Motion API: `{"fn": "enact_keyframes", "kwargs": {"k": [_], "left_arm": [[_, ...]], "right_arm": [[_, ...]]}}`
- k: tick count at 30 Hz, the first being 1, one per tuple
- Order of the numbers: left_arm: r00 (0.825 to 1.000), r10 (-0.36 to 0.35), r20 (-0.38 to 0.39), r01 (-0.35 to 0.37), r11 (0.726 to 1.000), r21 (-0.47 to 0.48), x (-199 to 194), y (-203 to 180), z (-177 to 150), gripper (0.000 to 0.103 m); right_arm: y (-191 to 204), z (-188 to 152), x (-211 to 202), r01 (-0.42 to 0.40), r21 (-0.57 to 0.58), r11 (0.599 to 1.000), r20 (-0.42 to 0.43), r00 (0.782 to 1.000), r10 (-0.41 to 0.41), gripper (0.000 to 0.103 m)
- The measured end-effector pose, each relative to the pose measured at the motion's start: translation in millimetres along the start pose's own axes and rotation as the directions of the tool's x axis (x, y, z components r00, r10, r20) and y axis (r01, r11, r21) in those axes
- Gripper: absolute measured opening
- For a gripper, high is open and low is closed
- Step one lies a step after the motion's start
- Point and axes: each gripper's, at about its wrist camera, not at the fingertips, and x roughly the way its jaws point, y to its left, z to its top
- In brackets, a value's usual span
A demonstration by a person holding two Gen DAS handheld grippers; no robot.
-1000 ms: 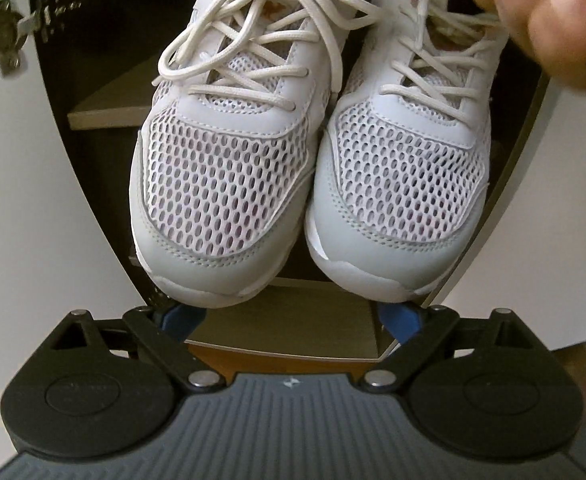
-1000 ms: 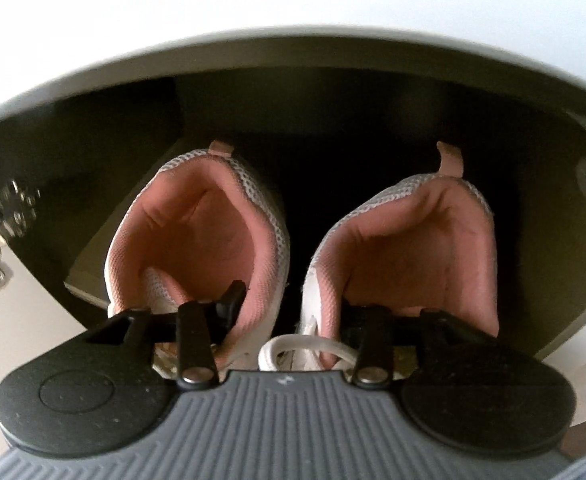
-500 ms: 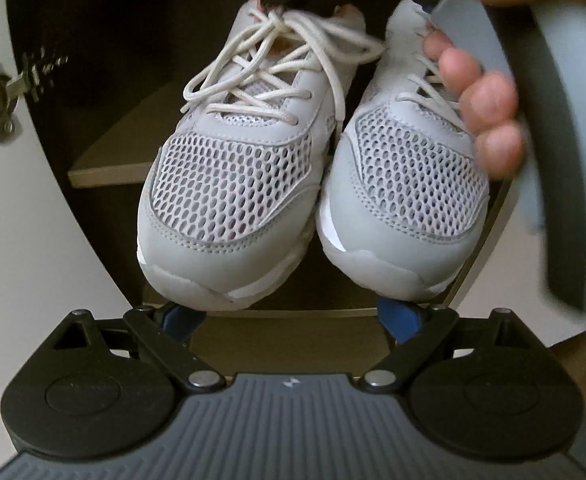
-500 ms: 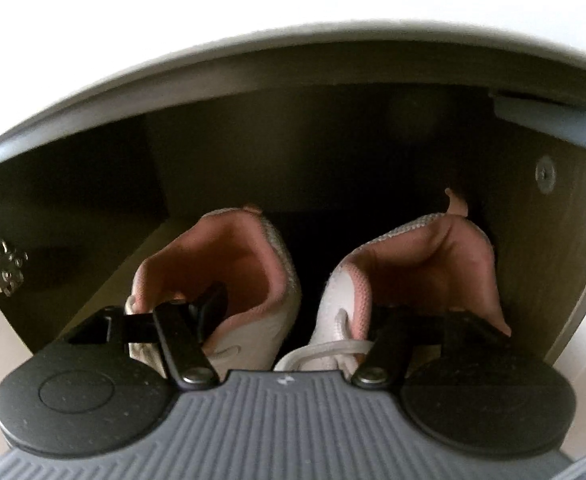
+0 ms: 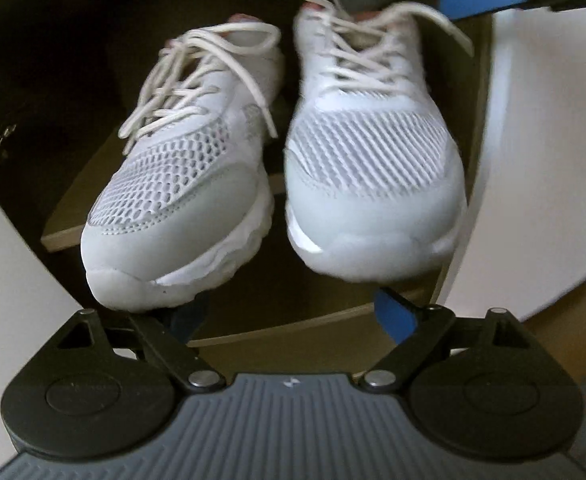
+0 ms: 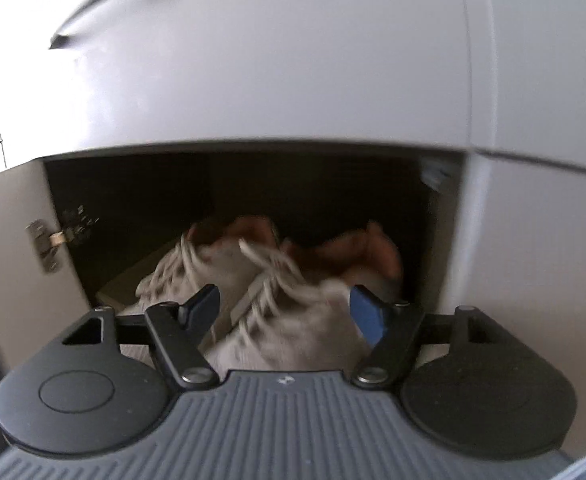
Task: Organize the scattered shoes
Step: 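Lower the sneakers onto the cabinet shelf and open the right gripper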
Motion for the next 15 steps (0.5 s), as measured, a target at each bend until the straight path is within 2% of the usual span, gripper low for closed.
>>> {"fn": "enact_keyframes", "kwargs": {"k": [4,6,9,10,11,14,15], "left_arm": [[0.999,-0.014,-0.04,0.019,0.991,0.132,0.1,2.9,-8.3,0.09],[0.998,-0.016,-0.068,0.031,0.976,0.216,1.0,4.8,-12.5,0.09],[0.994,-0.026,-0.108,0.061,0.942,0.331,4.2,8.2,-19.0,0.09],[0.992,-0.027,-0.121,0.07,0.927,0.369,5.7,9.4,-21.2,0.09],[0.992,-0.027,-0.127,0.074,0.919,0.387,5.9,9.3,-23.3,0.09],[0.989,-0.015,-0.15,0.08,0.895,0.44,11.7,11.9,-30.4,0.088],[0.988,-0.024,-0.153,0.09,0.894,0.438,13.9,14.7,-31.6,0.088]], "right_arm": [[-66.4,-36.1,-82.7,-0.026,0.166,0.986,-0.133,0.99,0.048,0.068],[-73.1,-52.2,-63.6,-0.026,0.232,0.972,-0.187,0.98,0.071,0.068],[-59.6,-86.1,9.1,-0.047,0.321,0.946,-0.231,0.965,0.127,0.068],[-50.9,-95.9,30.6,-0.038,0.322,0.946,-0.268,0.955,0.129,0.065],[-44.4,-100.8,41.8,-0.025,0.312,0.95,-0.297,0.947,0.122,0.058],[-40.8,-104.9,57.5,-0.057,0.352,0.934,-0.363,0.912,0.192,0.024],[-39.0,-103.9,59.6,-0.051,0.34,0.939,-0.378,0.907,0.186,0.024]]}}
